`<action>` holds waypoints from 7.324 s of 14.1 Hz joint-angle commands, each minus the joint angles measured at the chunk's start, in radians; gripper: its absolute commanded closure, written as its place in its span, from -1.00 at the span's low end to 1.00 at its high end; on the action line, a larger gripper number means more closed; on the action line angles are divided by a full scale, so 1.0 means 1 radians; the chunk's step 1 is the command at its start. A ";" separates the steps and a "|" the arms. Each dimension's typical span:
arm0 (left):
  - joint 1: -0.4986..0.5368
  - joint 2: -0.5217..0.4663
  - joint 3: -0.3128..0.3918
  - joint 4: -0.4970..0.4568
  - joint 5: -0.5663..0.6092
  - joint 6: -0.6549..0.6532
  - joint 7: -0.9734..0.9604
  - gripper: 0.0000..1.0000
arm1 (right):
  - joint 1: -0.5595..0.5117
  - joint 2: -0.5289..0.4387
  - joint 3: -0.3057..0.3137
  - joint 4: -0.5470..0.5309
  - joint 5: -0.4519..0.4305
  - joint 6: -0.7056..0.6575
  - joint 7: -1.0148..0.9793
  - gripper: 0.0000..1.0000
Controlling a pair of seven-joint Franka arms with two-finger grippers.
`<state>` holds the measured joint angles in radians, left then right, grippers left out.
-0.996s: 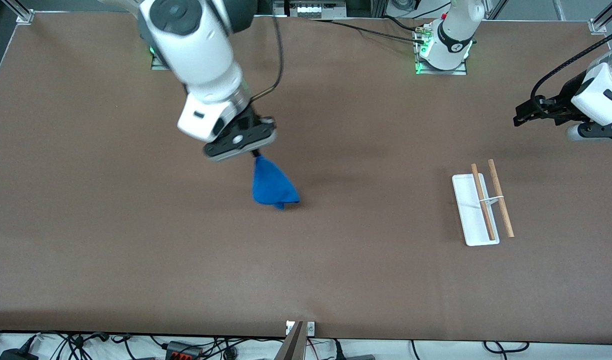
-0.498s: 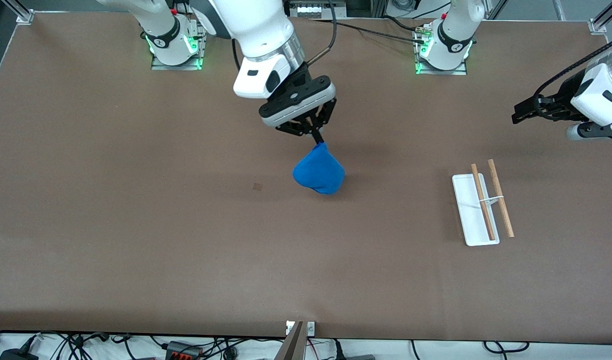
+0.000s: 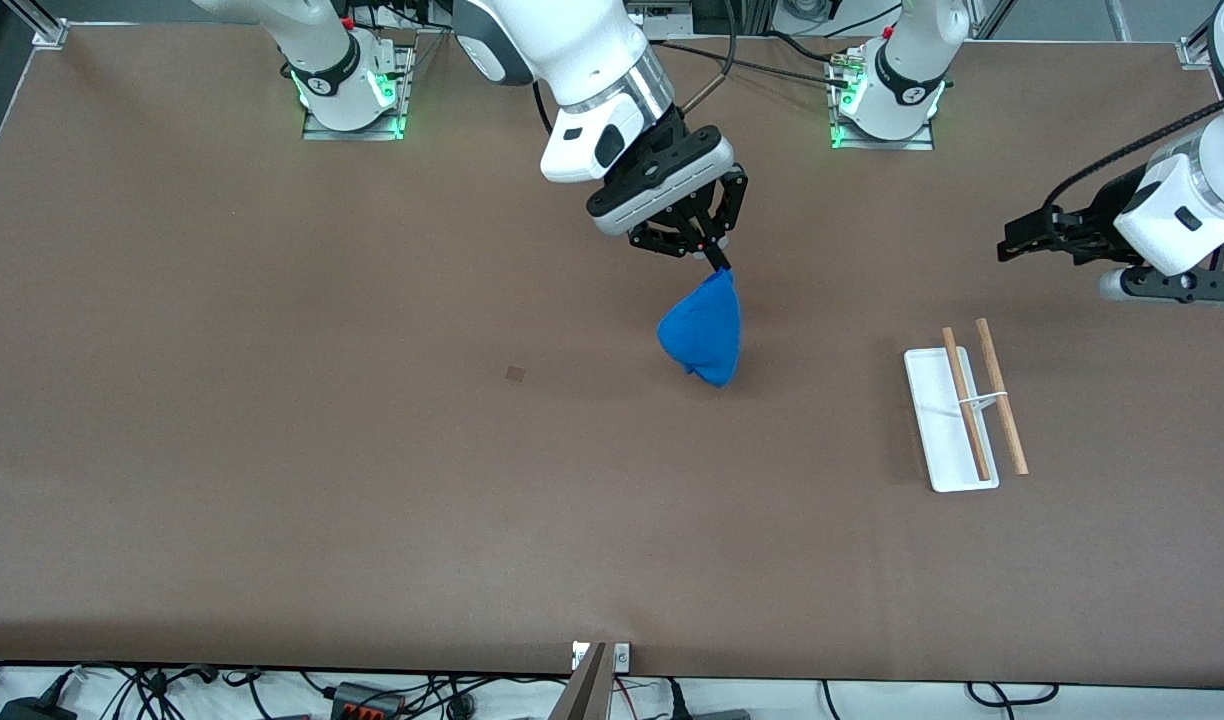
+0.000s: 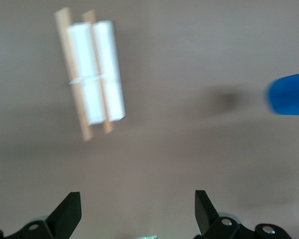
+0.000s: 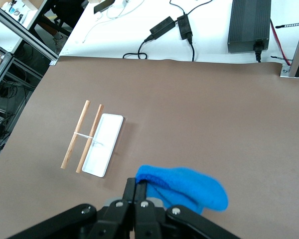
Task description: Pass towel and hang on rack
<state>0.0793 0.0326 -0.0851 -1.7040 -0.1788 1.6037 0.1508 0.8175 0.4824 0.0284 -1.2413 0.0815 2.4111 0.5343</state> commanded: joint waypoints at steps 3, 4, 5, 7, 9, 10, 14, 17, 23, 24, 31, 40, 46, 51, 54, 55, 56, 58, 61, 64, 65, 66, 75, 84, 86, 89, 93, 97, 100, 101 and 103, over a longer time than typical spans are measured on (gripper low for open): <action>0.020 0.038 -0.002 -0.080 -0.143 0.203 0.675 -1.00 | 0.018 0.008 -0.004 0.025 0.015 0.029 0.015 1.00; 0.030 0.041 -0.002 -0.116 -0.228 0.225 0.800 -1.00 | 0.018 0.008 -0.004 0.025 0.015 0.031 0.015 1.00; 0.033 0.053 -0.002 -0.141 -0.296 0.239 0.919 -1.00 | 0.019 0.008 -0.004 0.025 0.015 0.031 0.015 1.00; 0.028 0.076 -0.002 -0.187 -0.420 0.266 1.101 -1.00 | 0.020 0.010 -0.004 0.023 0.015 0.033 0.015 1.00; 0.017 0.130 -0.018 -0.210 -0.581 0.300 1.305 -1.00 | 0.020 0.008 -0.004 0.022 0.011 0.033 0.013 1.00; 0.017 0.168 -0.047 -0.210 -0.626 0.323 1.398 -1.00 | 0.020 0.008 -0.005 0.022 0.009 0.033 0.013 1.00; 0.017 0.268 -0.123 -0.250 -0.780 0.418 1.676 -1.00 | 0.022 0.008 -0.005 0.020 0.006 0.033 0.013 1.00; 0.005 0.326 -0.137 -0.266 -0.870 0.427 1.789 -1.00 | 0.022 0.008 -0.005 0.005 0.001 0.048 0.012 1.00; -0.070 0.408 -0.139 -0.284 -1.071 0.464 1.984 -1.00 | 0.022 0.008 -0.005 -0.007 0.001 0.062 0.009 1.00; -0.087 0.417 -0.139 -0.284 -1.114 0.482 2.021 -1.00 | 0.022 0.008 -0.005 -0.007 0.001 0.062 0.007 1.00; -0.170 0.446 -0.139 -0.270 -1.274 0.552 2.130 -0.89 | 0.023 0.008 -0.005 -0.013 0.000 0.062 0.004 1.00; -0.184 0.495 -0.130 -0.227 -1.355 0.550 2.234 0.99 | 0.023 0.008 -0.005 -0.017 0.000 0.062 0.003 1.00; -0.147 0.461 -0.114 -0.240 -1.279 0.550 2.193 0.99 | 0.023 0.008 -0.005 -0.020 0.000 0.062 0.003 1.00; -0.144 0.371 -0.041 -0.233 -0.968 0.547 2.006 0.99 | 0.022 0.004 -0.007 -0.041 -0.002 0.054 0.004 -1.00; -0.102 0.314 -0.030 -0.227 -0.777 0.532 1.848 0.99 | -0.006 -0.014 -0.021 -0.067 0.000 0.011 0.004 -1.00; -0.098 0.303 -0.028 -0.226 -0.731 0.516 1.816 0.99 | -0.015 -0.019 -0.040 -0.067 -0.002 -0.051 0.004 -1.00; -0.095 0.290 -0.028 -0.227 -0.684 0.498 1.766 0.99 | -0.017 -0.028 -0.063 -0.067 -0.002 -0.110 0.004 -1.00; -0.066 0.271 -0.027 -0.226 -0.580 0.493 1.689 0.99 | -0.017 -0.039 -0.138 -0.067 -0.002 -0.243 -0.005 -1.00; -0.026 0.224 -0.022 -0.227 -0.419 0.474 1.547 0.99 | -0.020 -0.039 -0.250 -0.067 -0.003 -0.410 -0.007 -1.00; 0.025 0.204 -0.025 -0.171 -0.184 0.311 1.139 0.98 | -0.085 -0.041 -0.335 -0.067 0.000 -0.513 -0.113 -1.00; 0.027 0.207 -0.022 -0.160 -0.168 0.274 1.075 0.98 | -0.125 -0.044 -0.341 -0.064 0.000 -0.559 -0.155 -1.00; 0.042 0.210 -0.021 -0.157 -0.157 0.265 1.025 0.98 | -0.165 -0.050 -0.341 -0.060 0.000 -0.607 -0.193 -1.00; 0.191 0.354 -0.022 -0.026 -0.062 0.233 0.937 1.00 | -0.412 -0.085 -0.341 -0.061 0.000 -0.708 -0.230 -1.00; 0.270 0.463 -0.024 0.027 0.036 0.321 1.009 0.99 | -0.749 -0.186 -0.201 -0.069 -0.003 -0.721 -0.563 -1.00; 0.275 0.483 -0.024 0.027 0.035 0.351 1.009 0.96 | -0.784 -0.211 -0.162 -0.069 -0.012 -0.762 -0.560 -1.00; 0.278 0.503 -0.025 0.029 0.032 0.367 1.018 0.95 | -0.779 -0.228 -0.156 -0.070 -0.028 -0.767 -0.557 -1.00; 0.287 0.518 -0.025 0.044 0.009 0.374 1.053 -0.29 | -0.787 -0.274 -0.125 -0.128 -0.061 -0.782 -0.554 -1.00; 0.300 0.517 -0.025 0.063 0.007 0.369 1.110 -1.00 | -0.781 -0.430 -0.127 -0.379 -0.083 -0.661 -0.562 -1.00; 0.306 0.510 -0.025 0.079 0.010 0.329 1.116 -1.00 | -0.782 -0.504 -0.127 -0.495 -0.085 -0.632 -0.562 -1.00; 0.304 0.510 -0.025 0.105 0.012 0.288 1.112 -1.00 | -0.782 -0.504 -0.127 -0.491 -0.085 -0.635 -0.559 -1.00; 0.306 0.510 -0.024 0.183 0.016 0.167 1.109 -1.00 | -0.787 -0.496 -0.128 -0.483 -0.085 -0.635 -0.562 -1.00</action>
<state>0.3704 0.5350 -0.0981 -1.6116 -0.1632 1.8816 1.2425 0.0436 0.0093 -0.1132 -1.6929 0.0107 1.7548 -0.0206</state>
